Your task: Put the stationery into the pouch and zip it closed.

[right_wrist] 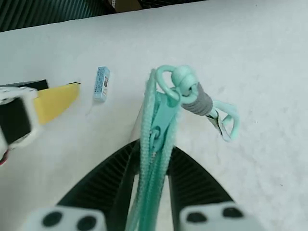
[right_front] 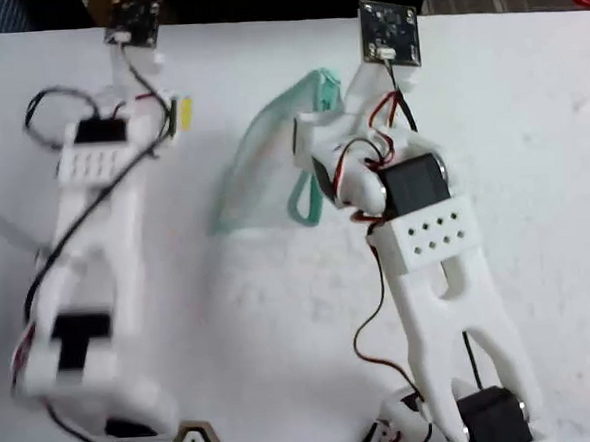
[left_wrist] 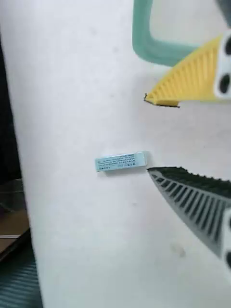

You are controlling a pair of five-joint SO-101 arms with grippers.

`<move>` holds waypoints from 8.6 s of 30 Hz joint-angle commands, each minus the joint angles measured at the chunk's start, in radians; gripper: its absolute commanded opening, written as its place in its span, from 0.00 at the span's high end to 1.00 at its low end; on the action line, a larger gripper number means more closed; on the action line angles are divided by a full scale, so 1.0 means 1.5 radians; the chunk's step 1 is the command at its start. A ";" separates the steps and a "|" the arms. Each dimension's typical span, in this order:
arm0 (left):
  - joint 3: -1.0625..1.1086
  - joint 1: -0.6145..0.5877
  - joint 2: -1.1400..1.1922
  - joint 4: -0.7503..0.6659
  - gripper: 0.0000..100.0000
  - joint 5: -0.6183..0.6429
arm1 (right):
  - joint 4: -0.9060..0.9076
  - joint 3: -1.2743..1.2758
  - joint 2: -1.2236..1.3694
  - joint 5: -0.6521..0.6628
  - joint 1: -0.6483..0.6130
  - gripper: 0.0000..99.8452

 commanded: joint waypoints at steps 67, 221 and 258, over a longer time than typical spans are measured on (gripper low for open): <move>-0.274 0.109 -0.568 0.597 0.98 -0.170 | -0.079 0.096 -0.061 0.002 -0.039 0.98; 0.977 0.147 -1.339 -0.072 0.92 0.104 | 0.388 -0.573 0.404 -0.026 -0.236 0.98; 0.911 0.097 -1.339 0.035 0.98 0.100 | 0.388 -0.260 -0.002 0.545 -0.187 0.76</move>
